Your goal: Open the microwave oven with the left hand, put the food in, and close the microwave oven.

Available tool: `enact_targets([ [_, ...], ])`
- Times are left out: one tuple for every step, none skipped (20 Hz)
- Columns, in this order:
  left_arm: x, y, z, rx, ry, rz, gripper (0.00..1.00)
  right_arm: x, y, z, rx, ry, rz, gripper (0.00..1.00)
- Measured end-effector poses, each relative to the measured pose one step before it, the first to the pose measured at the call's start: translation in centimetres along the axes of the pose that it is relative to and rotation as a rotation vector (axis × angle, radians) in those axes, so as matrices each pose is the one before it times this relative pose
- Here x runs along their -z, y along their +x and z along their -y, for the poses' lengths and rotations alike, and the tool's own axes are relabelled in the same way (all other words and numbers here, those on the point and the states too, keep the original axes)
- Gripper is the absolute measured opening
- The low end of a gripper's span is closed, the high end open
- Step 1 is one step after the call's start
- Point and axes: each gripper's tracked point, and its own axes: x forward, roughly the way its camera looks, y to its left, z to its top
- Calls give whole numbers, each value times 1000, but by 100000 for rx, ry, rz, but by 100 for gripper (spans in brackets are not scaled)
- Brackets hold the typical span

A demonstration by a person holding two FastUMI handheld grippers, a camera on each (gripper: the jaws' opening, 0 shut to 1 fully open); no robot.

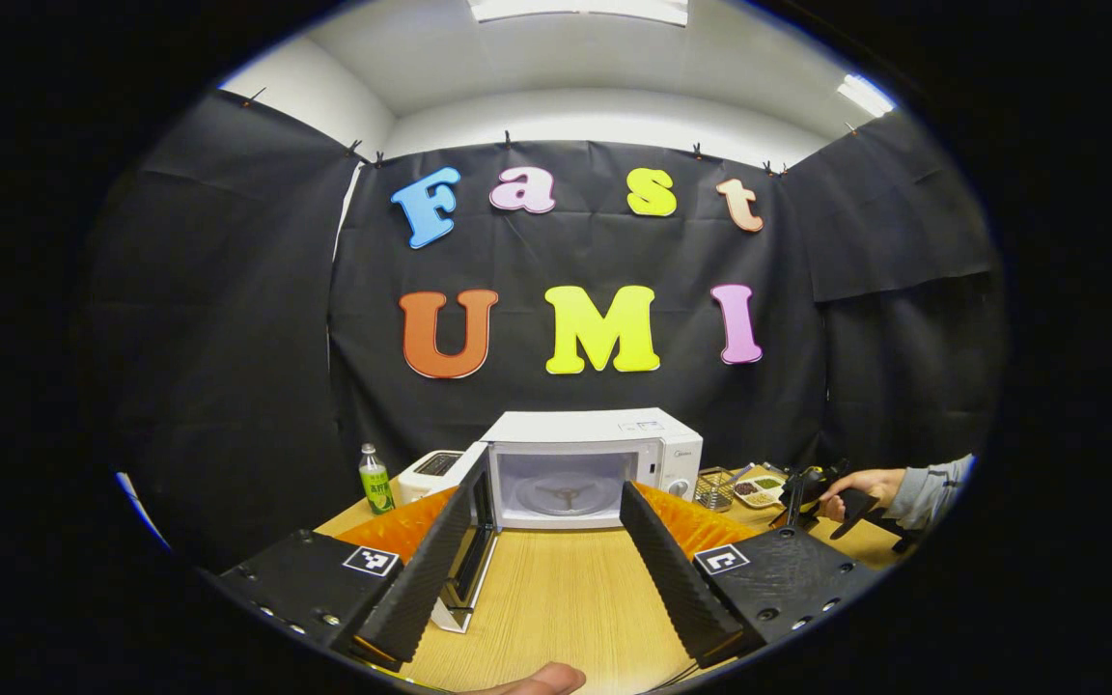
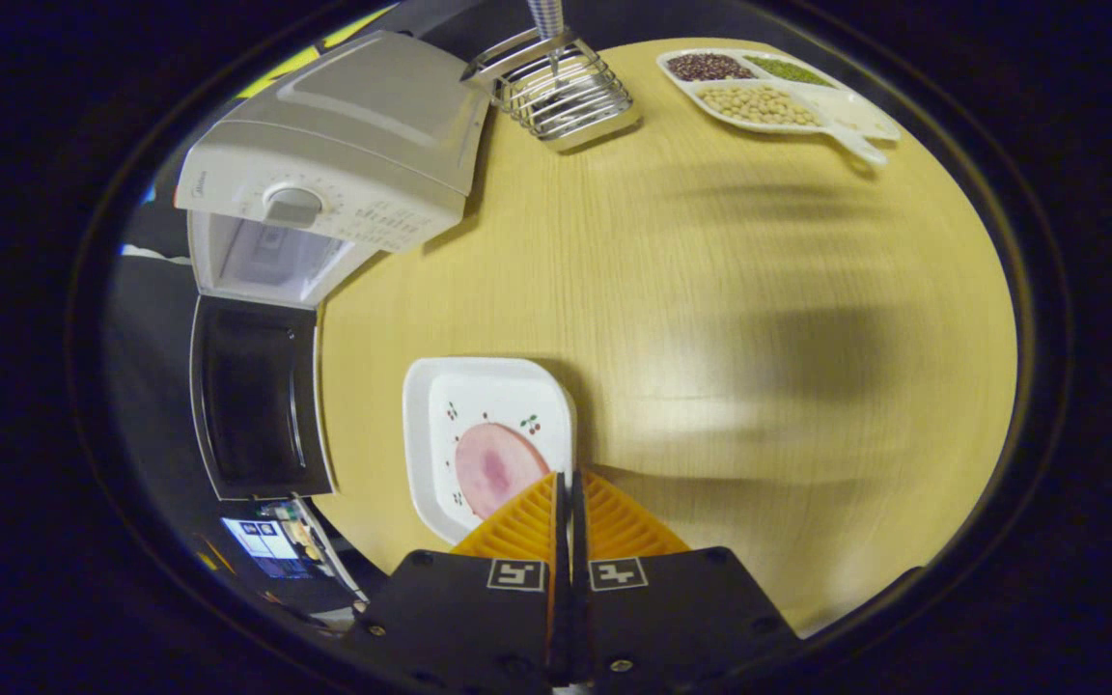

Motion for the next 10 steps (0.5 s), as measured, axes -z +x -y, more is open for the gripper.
enact_targets([
  [-87, 14, -104, -55, 399, 434, 95, 159, -339, -543, -895, 155, 1446, 4],
  [35, -145, -17, 192, 149, 330, 95, 240, -550, -332, -910, 92, 1419, 4],
  [84, -94, -7, 308, -30, -49, 95, -39, -210, -467, -624, 627, 1606, 4],
  [179, -184, -75, 484, 44, 14, 95, -18, -243, -642, -1191, 132, 1244, 4],
  [96, -196, -130, 248, 347, 205, 95, 107, -249, -917, -1712, 299, 922, 4],
  [-37, -107, -285, -41, 410, 353, 95, 301, -86, -830, -1621, -696, 620, 4],
  [91, -219, -308, -206, 214, -62, 95, 144, 177, -844, -997, -701, 412, 4],
  [156, -118, -356, -227, 108, 112, 95, 276, 176, -761, -892, -7, 650, 4],
  [52, -164, -397, -304, 38, 239, 95, 236, 371, -1008, -1214, 330, 426, 4],
  [18, -229, -492, -383, 5, 267, 95, 210, 453, -1283, -1468, 649, 597, 4],
])
